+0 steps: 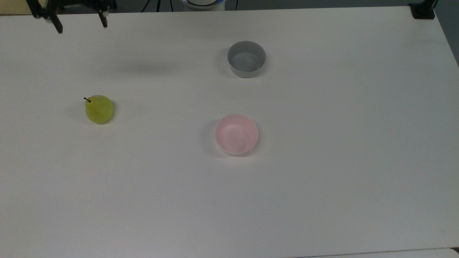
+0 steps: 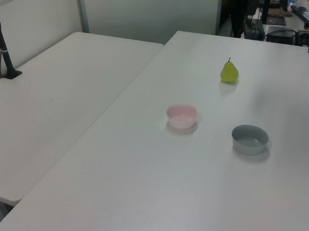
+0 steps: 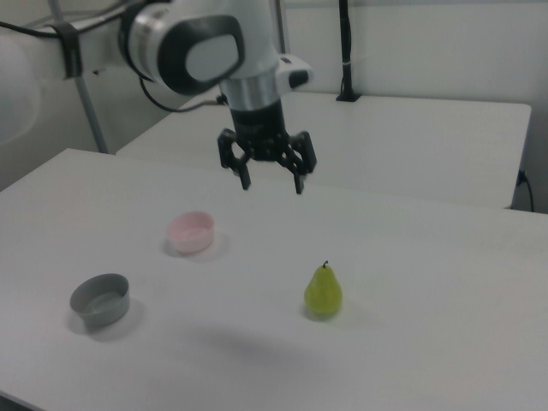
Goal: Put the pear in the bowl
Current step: 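Move the open gripper over the yellow-green pear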
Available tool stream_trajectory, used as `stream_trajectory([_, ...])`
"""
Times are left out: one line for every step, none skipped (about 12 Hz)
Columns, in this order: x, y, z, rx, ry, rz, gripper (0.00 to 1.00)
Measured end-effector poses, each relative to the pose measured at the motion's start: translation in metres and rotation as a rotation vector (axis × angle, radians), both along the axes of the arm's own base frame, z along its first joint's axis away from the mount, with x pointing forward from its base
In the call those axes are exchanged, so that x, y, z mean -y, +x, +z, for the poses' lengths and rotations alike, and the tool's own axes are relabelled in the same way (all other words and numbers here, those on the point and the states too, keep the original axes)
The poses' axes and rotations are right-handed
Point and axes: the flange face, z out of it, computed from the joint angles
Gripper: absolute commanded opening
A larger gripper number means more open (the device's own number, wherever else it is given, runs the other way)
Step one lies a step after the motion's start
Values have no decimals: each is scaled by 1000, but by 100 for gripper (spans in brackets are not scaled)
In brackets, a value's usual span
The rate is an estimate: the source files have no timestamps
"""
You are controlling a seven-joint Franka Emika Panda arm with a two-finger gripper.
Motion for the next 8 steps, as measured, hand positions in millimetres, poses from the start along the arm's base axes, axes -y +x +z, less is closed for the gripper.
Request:
stream_trajectory([5, 12, -24, -9, -3, -5, 100])
stream_trajectory([9, 21, -49, -12, -6, -7, 100])
stream_trajectory([11, 28, -72, -5, -13, -10, 100])
stream_trajectory([14, 32, -92, 14, -23, -14, 100])
stream_trajectory([16, 33, -112, 21, -29, -18, 100])
stream_trajectory([17, 34, -132, 15, -30, -22, 100])
stream_trajectory([20, 37, -149, 18, -35, -28, 100])
stream_trajectory([25, 39, -161, 18, -39, -37, 100])
